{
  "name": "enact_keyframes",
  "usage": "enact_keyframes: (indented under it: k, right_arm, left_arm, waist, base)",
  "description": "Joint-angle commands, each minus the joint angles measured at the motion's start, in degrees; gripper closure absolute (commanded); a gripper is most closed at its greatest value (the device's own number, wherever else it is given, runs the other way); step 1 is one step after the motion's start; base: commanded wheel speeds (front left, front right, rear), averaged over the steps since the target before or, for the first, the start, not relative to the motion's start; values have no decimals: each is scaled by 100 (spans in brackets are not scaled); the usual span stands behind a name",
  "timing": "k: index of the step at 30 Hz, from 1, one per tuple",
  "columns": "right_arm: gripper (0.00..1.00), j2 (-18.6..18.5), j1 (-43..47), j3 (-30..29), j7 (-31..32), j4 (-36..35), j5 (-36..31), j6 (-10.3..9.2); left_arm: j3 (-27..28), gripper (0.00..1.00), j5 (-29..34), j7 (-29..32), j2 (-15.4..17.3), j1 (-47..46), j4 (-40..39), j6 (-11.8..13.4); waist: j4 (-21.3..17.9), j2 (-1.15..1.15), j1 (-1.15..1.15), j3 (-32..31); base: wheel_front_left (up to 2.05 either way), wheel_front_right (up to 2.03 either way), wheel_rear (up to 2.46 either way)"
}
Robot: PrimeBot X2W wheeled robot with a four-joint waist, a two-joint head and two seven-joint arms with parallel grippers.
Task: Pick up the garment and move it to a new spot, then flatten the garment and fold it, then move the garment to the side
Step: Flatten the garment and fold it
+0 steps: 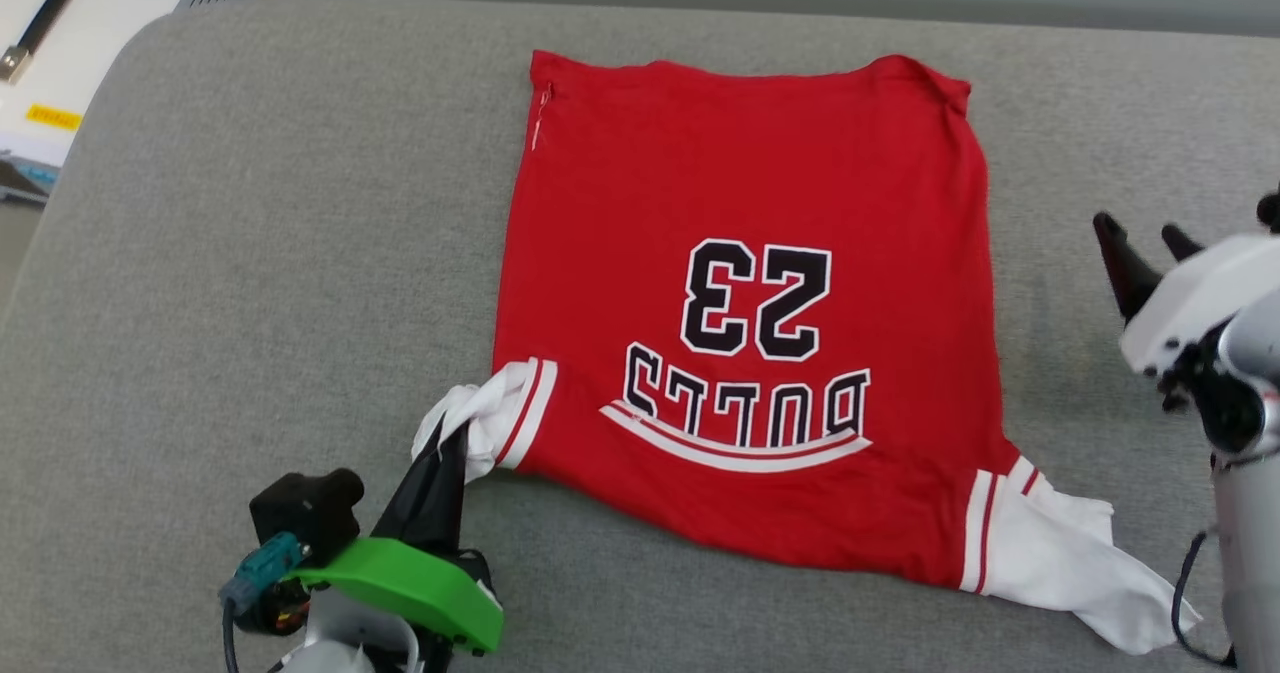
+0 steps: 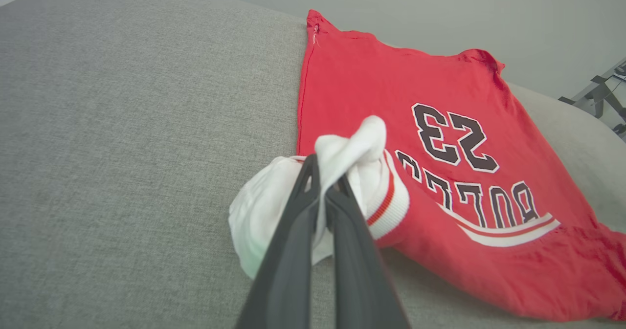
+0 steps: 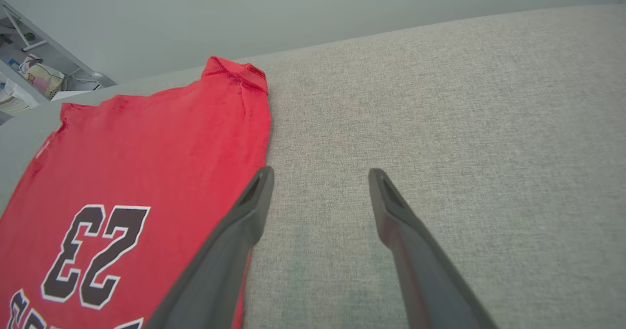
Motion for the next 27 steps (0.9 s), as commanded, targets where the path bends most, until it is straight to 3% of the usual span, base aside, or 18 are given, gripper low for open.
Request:
enact_keyframes:
  k: [1, 8, 14, 21, 27]
  right_arm:
    - [0, -79, -453, -13, 152, 254, 27, -4]
    - [0, -450, -2257, 149, 824, 1691, -249, -4]
    - [0, -624, -3210, 484, 1395, 2548, -619, -4]
    - [0, -727, -3683, 429, 1696, 3484, -1062, -4]
    - [0, -653, -3594, 13, 2853, 4544, -1391, -4]
  left_arm:
    - [-35, 100, 61, -58, -70, -205, -25, -82]
    - [-328, 100, 195, -149, -386, -819, 72, -487]
    - [-395, 100, 245, -228, -569, -1085, 117, -663]
    - [-412, 100, 271, -293, -714, -1222, 179, -826]
    - [-381, 100, 293, -322, -775, -1240, 296, -873]
  waist:
    - [513, 0, 0, 560]
    - [1068, 0, 0, 1123]
    - [1324, 0, 0, 1400]
    - [1373, 0, 0, 1704]
    - [1373, 0, 0, 1728]
  base:
    - [0, 0, 0]
    - [0, 0, 0]
    - [0, 0, 0]
    - [0, 0, 0]
    - [0, 0, 0]
